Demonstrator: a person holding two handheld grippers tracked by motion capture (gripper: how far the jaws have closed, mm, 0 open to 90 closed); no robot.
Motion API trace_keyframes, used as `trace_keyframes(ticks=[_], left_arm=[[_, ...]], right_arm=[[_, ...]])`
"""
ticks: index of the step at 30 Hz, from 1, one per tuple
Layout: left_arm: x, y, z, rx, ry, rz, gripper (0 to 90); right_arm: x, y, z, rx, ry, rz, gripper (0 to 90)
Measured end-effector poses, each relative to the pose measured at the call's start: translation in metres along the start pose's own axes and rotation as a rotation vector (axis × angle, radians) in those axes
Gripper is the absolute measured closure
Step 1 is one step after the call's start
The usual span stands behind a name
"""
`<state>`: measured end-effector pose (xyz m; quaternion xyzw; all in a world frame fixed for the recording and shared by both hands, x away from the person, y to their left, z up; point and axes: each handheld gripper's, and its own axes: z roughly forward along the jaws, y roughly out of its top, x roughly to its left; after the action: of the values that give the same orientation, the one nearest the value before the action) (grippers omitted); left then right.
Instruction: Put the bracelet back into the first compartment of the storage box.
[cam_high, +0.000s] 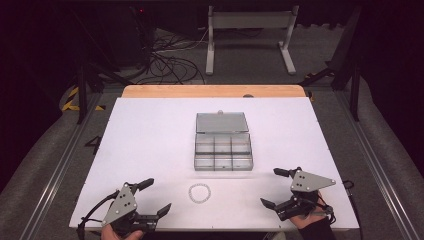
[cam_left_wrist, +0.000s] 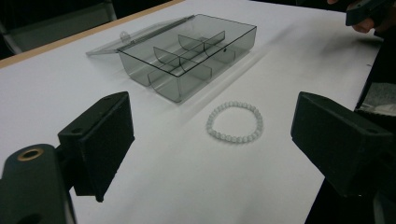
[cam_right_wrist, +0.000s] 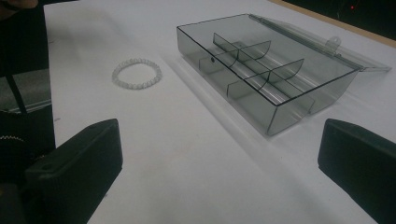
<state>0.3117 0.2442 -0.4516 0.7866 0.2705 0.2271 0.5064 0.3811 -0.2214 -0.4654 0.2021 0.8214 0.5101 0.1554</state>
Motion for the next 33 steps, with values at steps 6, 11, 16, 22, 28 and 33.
trace_keyframes(ticks=[6,11,16,22,28,33], left_arm=[[-0.001,0.001,0.000,0.009,-0.002,0.018,14.6],[0.003,0.002,-0.001,0.016,-0.032,-0.036,15.6],[0.002,0.004,-0.002,0.016,-0.028,-0.030,15.7],[-0.001,0.006,-0.002,0.018,-0.005,0.011,16.8],[-0.002,0.011,0.000,0.030,-0.029,0.016,17.9],[0.000,0.016,0.003,0.037,-0.052,-0.011,18.9]], right_arm=[[0.000,0.000,0.001,0.007,0.001,0.002,0.8],[-0.001,-0.001,0.000,0.007,-0.006,0.019,1.7],[0.000,-0.001,0.001,0.012,0.002,0.015,1.8],[0.000,-0.001,0.002,0.018,0.004,0.016,1.9],[-0.001,-0.001,0.003,0.023,0.009,0.019,2.2],[-0.001,-0.002,0.003,0.029,0.013,0.020,2.3]])
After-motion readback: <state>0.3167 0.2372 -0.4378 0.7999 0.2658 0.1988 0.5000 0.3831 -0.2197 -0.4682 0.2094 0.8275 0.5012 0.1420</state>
